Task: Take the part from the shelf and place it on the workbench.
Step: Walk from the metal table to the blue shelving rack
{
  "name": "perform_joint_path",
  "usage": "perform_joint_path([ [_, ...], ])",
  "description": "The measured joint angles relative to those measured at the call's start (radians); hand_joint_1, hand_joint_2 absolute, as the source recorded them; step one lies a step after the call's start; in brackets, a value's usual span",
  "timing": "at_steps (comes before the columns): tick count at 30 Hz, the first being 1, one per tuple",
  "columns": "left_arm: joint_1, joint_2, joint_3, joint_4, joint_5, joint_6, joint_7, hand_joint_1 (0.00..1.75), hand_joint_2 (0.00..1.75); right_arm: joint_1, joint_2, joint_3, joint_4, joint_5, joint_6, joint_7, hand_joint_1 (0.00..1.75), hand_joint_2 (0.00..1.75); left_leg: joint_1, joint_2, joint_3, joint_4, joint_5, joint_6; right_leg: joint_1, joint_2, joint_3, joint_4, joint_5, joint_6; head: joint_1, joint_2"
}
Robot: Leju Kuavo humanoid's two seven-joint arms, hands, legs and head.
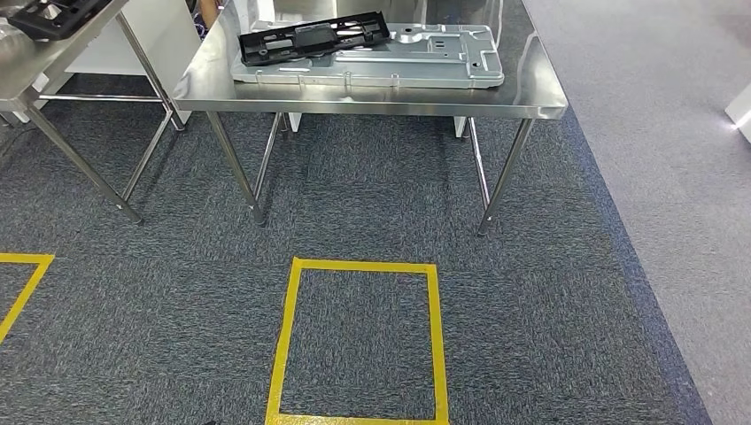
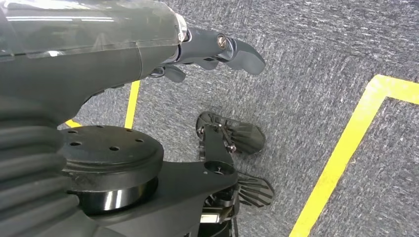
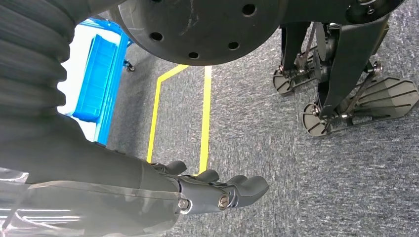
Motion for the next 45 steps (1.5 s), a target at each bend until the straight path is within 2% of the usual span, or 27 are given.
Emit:
perform_joint_path([
  [45,-0.005,-0.003,-0.008,0.0,-0.002,0.001,0.009,0.0,1.75,0.002,0.005,0.0,0.0,0.042,-0.003,0.018,0.0,1.75,0.0,0.0,0.0,0.0,0.0,0.0,0.0,0.0,0.0,0.0,0.0,0.0,0.0,0.0],
])
